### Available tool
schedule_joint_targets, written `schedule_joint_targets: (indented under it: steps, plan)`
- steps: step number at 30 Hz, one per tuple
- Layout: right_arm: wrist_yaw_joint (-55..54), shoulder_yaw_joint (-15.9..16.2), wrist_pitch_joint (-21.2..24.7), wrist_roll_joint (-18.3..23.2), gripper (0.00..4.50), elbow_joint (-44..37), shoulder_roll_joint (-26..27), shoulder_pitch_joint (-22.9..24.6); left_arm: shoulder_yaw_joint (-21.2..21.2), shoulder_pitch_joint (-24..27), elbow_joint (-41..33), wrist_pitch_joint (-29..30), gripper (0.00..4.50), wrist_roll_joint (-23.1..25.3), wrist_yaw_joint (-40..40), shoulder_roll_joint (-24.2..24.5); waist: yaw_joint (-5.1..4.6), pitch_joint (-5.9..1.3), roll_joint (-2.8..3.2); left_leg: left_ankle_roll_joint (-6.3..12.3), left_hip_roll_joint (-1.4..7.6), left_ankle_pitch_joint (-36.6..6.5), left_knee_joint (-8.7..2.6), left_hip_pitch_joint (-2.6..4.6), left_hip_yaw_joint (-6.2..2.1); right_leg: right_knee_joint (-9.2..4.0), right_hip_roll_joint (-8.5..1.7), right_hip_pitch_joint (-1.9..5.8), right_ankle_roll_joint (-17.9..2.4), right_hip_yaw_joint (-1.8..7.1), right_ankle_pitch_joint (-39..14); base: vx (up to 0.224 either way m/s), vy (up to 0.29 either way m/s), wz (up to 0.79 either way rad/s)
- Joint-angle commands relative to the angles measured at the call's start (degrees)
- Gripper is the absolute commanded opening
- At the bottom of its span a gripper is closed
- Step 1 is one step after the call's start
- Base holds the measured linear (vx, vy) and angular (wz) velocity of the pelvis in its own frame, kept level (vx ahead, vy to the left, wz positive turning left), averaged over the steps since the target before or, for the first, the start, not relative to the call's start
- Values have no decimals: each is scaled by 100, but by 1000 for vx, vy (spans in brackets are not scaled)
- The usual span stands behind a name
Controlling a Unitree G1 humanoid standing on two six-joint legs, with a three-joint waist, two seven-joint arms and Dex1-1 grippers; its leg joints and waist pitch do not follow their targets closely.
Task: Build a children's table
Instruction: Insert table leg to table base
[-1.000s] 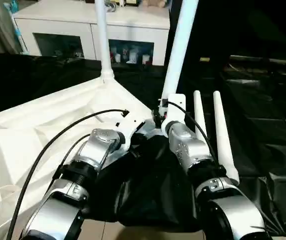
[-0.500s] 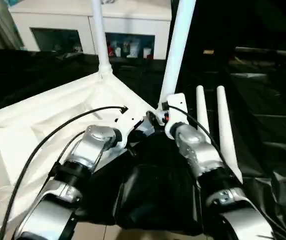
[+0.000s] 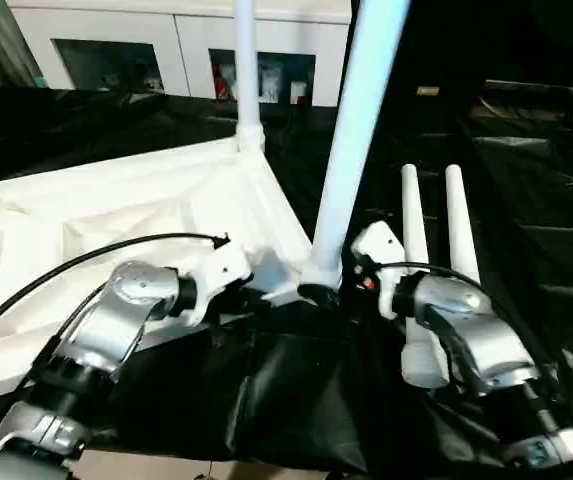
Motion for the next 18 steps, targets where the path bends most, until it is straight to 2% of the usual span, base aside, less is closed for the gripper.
schedule_joint_targets:
  steps: [1,3,6,13,18]
  plan:
    - [81,56,-118,21,418,-80,-63,56,85,58,-192,-159,0,-234,-106,11,19,-290,-1,459,162,-445,-311,10,20,-240,-394,406,-1535,255,47,0,0,0]
    - [74,63,-147,22,418,-58,-66,48,84,62,-193,-175,0,-238,-111,22,19,-296,-14,363,150,-534,-305,18,28,-250,-393,406,-1478,269,-128,0,0,0]
    - [63,87,-220,9,418,43,-27,1,155,71,-123,-241,0,-337,-89,-44,20,-304,-12,349,137,-427,-293,11,27,-228,-376,408,-1454,273,-3,0,0,0]
    - [85,118,-405,-106,418,256,-11,-50,214,77,-21,-314,0,-356,-7,-150,24,-340,-16,526,116,-102,-244,-8,24,-160,-359,425,-1568,260,585,0,0,0]
    - [-7,95,-515,-124,418,418,41,-57,410,69,-9,-314,0,-526,158,-299,25,-330,-25,546,117,-199,-242,-13,23,-175,-362,428,-1563,257,392,0,0,0]
